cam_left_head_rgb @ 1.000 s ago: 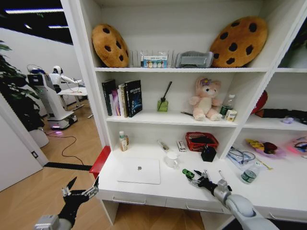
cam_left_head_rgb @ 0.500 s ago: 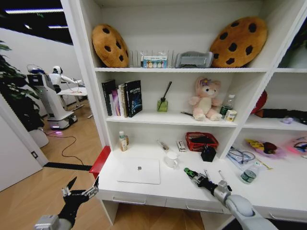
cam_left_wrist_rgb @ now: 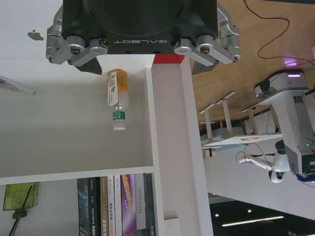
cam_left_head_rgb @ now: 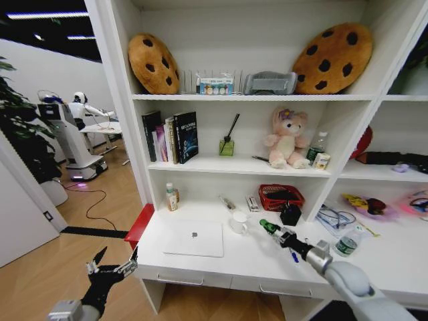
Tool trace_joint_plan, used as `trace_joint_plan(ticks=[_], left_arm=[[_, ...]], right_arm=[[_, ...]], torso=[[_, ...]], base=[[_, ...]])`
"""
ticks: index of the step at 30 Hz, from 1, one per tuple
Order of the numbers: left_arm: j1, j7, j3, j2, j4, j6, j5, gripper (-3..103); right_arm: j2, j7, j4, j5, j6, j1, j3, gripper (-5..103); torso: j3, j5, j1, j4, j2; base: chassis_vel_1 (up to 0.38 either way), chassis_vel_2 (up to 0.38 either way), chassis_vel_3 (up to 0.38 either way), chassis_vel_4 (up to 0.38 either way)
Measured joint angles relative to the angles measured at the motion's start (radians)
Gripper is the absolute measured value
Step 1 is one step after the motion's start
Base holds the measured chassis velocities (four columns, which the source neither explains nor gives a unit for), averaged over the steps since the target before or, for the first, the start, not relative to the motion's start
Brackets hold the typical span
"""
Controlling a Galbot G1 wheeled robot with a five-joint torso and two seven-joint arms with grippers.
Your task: Organize the objects on the table.
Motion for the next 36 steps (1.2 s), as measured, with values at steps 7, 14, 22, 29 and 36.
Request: trace_joint_plan(ticks=[7, 14, 22, 29, 36], left_arm=[[0.0, 0.0, 0.0, 0.0, 0.0, 0.0, 0.0, 100], [0.0, 0.0, 0.0, 0.0, 0.0, 0.0, 0.0, 100], [0.0, 0.0, 0.0, 0.0, 0.0, 0.0, 0.0, 100], [0.0, 0.0, 0.0, 0.0, 0.0, 0.0, 0.0, 100], [0.0, 0.0, 0.0, 0.0, 0.0, 0.0, 0.0, 100]], right_arm=[[-0.213, -0.01, -0.061, 0.246, -0.099, 0.404, -0.168, 36], [-0.191, -0.104, -0.247, 0.323, -0.145, 0.86, -0.542, 36], [-0.054, -0.239, -0.455, 0.324, -0.118, 1.189, -0.82, 36], [0.163, -0.352, -0.769, 0.246, -0.08, 1.411, -1.011, 36], [0.289, -0.446, -1.036, 0.146, -0.034, 1.558, -1.125, 36]], torso=[[0.0, 0.0, 0.0, 0.0006, 0.0], [0.0, 0.0004, 0.0, 0.0003, 0.0], [0.0, -0.0001, 0.0, -0.0001, 0.0], [0.0, -0.0001, 0.0, 0.0005, 0.0], [0.0, 0.0, 0.0, 0.0001, 0.0]], base=[[0.0, 0.0, 0.0, 0.0], [0.0, 0.0, 0.0, 0.0], [0.0, 0.0, 0.0, 0.0], [0.0, 0.0, 0.0, 0.0], [0.0, 0.0, 0.0, 0.0]])
